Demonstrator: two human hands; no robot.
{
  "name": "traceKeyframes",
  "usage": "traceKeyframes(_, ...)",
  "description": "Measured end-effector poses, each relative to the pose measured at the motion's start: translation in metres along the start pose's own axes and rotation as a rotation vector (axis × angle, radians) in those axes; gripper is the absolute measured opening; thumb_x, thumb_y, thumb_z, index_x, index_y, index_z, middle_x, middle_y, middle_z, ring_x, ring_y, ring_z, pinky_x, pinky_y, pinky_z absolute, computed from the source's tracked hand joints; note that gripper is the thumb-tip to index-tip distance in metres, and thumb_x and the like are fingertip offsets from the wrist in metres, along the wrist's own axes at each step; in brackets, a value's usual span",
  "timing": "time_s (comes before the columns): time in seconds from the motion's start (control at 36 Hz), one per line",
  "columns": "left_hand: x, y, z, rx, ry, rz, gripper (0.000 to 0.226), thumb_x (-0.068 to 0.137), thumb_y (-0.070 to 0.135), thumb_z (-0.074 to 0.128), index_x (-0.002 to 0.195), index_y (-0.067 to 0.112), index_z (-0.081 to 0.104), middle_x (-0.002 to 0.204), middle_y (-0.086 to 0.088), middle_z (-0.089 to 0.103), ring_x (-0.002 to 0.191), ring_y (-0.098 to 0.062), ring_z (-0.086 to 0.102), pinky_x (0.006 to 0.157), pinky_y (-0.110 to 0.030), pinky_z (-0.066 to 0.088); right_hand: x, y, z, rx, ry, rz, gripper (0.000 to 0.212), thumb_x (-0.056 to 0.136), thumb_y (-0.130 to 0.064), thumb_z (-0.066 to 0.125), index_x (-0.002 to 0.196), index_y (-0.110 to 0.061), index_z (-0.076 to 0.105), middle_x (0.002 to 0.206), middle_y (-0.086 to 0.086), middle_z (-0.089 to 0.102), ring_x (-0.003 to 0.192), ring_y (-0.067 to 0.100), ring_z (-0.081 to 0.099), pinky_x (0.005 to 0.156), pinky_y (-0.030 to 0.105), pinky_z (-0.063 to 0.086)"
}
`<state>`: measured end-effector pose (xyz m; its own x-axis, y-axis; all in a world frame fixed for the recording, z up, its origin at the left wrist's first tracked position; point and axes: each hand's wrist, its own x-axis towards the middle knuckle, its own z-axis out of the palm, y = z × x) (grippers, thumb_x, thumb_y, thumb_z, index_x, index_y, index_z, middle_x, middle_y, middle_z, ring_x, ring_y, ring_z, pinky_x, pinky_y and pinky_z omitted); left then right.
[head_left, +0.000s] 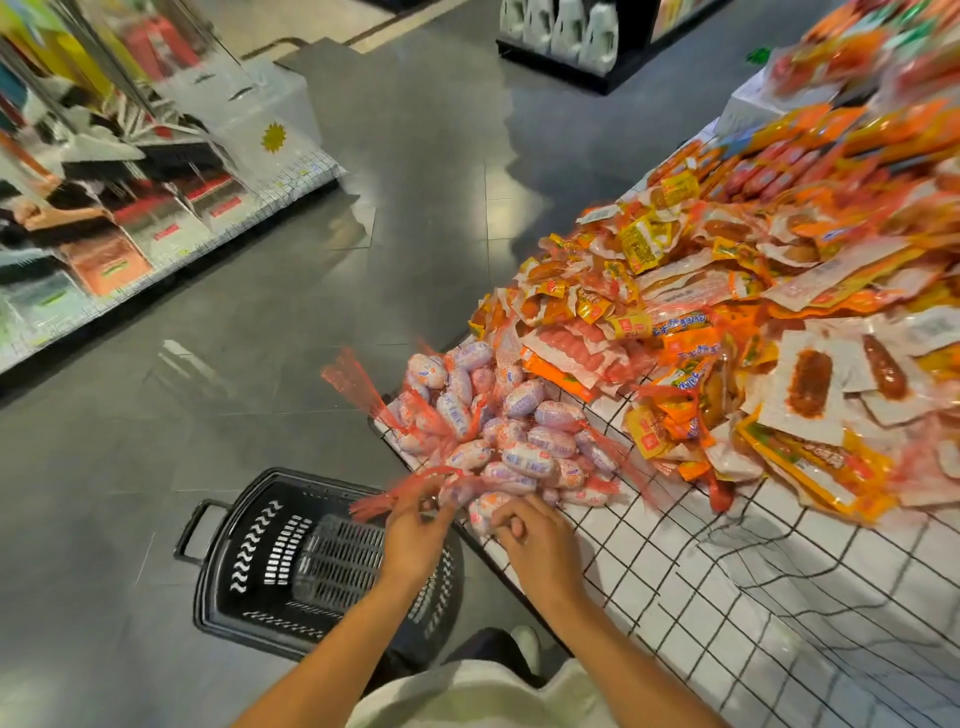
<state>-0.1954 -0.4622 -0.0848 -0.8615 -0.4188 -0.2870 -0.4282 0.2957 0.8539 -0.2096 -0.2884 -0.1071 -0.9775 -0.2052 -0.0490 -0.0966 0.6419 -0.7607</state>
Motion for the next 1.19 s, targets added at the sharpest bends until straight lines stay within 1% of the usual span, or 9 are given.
traceKeyframes(0.14,0.008,0.001,0.008,0.019,0.004,0.005,0.038,0.089,0.018,0.076,0.124,0.009,0.066,0.112,-0.004,0.071,0.102,-0.017,0.066,0.089,-0.033,0.055,-0.008,0.003,-0.005,0.008,-0.047,0.009,0.021,0.086,-0.016,0.077,0.090,-0.034,0.067,0.085,-0.027,0.049,0.078,-0.004,0.051,0.063,0.015,0.047)
traceKeyframes(0.25,0.016,0.005,0.015,0.078,0.004,0.067,0.036,0.091,0.007,0.071,0.126,0.006,0.067,0.120,-0.011,0.062,0.106,-0.018,0.059,0.087,-0.012,0.044,-0.018,0.009,-0.012,0.085,-0.112,-0.010,0.027,0.090,-0.014,0.073,0.110,-0.032,0.069,0.105,-0.034,0.053,0.096,0.000,0.060,0.078,0.024,0.057)
traceKeyframes(0.39,0.017,0.006,0.019,0.100,-0.018,0.056,0.041,0.094,0.003,0.065,0.134,0.011,0.061,0.112,-0.013,0.052,0.099,-0.023,0.059,0.098,-0.034,0.048,-0.026,0.014,-0.021,0.139,-0.175,-0.003,0.040,0.093,-0.012,0.070,0.126,-0.033,0.066,0.126,-0.022,0.058,0.116,0.005,0.060,0.089,0.028,0.058)
traceKeyframes(0.58,0.004,0.001,-0.001,0.006,-0.125,0.080,0.052,0.093,-0.004,0.062,0.140,0.016,0.054,0.124,-0.006,0.064,0.112,-0.019,0.061,0.096,-0.035,0.052,-0.040,0.018,-0.031,0.126,-0.144,0.037,0.037,0.094,-0.015,0.070,0.129,-0.027,0.065,0.132,-0.015,0.060,0.121,0.007,0.058,0.102,0.030,0.050)
traceKeyframes(0.72,-0.008,-0.016,-0.023,0.064,-0.218,0.084,0.047,0.094,-0.002,0.061,0.138,0.015,0.054,0.135,-0.002,0.058,0.107,0.012,0.059,0.087,-0.007,0.048,-0.053,0.018,-0.031,0.085,-0.134,0.088,0.036,0.096,-0.017,0.068,0.130,-0.026,0.064,0.133,-0.015,0.060,0.130,0.006,0.052,0.109,0.031,0.043)
traceKeyframes(0.86,-0.013,-0.031,-0.051,0.152,-0.357,0.169,0.048,0.094,-0.001,0.064,0.137,0.018,0.054,0.136,-0.003,0.056,0.114,0.011,0.055,0.086,-0.001,0.041,-0.067,0.011,-0.021,0.057,-0.097,0.143,0.040,0.096,-0.017,0.067,0.134,-0.029,0.062,0.135,-0.018,0.058,0.129,0.003,0.051,0.110,0.026,0.042)
traceKeyframes(0.97,-0.011,-0.037,-0.079,0.283,-0.443,0.324,0.047,0.095,0.009,0.065,0.139,0.019,0.052,0.143,0.005,0.050,0.128,-0.012,0.052,0.101,-0.019,0.043,-0.080,-0.001,-0.008,0.062,-0.051,0.209,0.041,0.097,-0.019,0.066,0.136,-0.029,0.059,0.137,-0.016,0.058,0.130,0.005,0.052,0.110,0.030,0.044)
traceKeyframes(1.06,-0.009,-0.040,-0.098,0.339,-0.496,0.375,0.049,0.096,0.012,0.064,0.142,0.019,0.050,0.148,0.004,0.046,0.137,-0.015,0.044,0.108,-0.038,0.045,-0.093,-0.012,0.003,0.039,-0.041,0.269,0.039,0.099,-0.027,0.063,0.137,-0.030,0.056,0.139,-0.015,0.055,0.130,0.008,0.051,0.110,0.031,0.044)
traceKeyframes(1.19,-0.008,-0.054,-0.121,0.394,-0.566,0.453,0.050,0.096,0.015,0.063,0.145,0.017,0.049,0.153,-0.001,0.043,0.144,-0.018,0.035,0.120,-0.041,0.030,-0.125,-0.030,0.028,0.058,-0.048,0.364,0.041,0.099,-0.035,0.062,0.139,-0.035,0.054,0.141,-0.020,0.051,0.128,0.005,0.049,0.109,0.031,0.044)
